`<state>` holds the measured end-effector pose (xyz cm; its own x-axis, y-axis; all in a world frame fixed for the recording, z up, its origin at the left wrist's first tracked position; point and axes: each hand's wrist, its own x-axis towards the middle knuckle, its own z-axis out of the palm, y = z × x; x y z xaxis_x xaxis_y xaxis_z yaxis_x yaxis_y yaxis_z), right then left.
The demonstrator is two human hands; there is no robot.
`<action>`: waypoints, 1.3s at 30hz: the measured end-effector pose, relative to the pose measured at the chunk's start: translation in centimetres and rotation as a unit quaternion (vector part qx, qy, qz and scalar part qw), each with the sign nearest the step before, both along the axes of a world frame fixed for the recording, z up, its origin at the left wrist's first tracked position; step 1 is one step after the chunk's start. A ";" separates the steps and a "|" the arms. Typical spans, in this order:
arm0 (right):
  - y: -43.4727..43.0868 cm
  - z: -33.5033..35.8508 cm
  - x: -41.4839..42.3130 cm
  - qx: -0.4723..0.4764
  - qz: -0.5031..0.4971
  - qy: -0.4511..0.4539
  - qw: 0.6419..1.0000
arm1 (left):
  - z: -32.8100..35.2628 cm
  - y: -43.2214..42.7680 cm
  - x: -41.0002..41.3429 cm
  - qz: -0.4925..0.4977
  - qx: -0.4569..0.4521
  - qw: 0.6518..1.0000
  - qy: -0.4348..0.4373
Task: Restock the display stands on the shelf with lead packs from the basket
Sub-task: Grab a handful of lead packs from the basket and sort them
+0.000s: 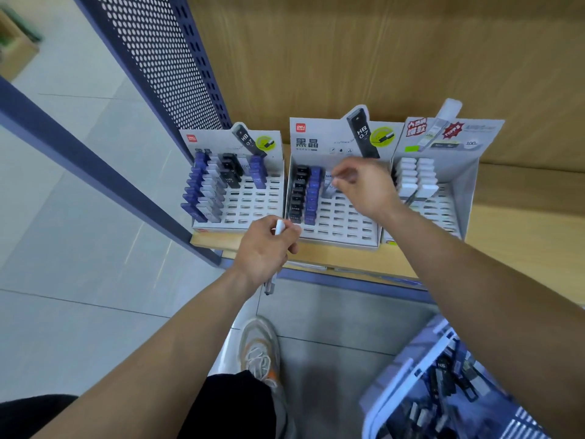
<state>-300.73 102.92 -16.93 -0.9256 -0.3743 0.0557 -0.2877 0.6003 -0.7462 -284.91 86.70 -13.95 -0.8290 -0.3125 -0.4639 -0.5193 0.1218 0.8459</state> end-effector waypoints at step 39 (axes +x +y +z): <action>3.0 7.9 14.5 -0.339 0.045 -0.355 0.870 | 8.1 3.6 -2.2 0.093 0.313 0.936 0.128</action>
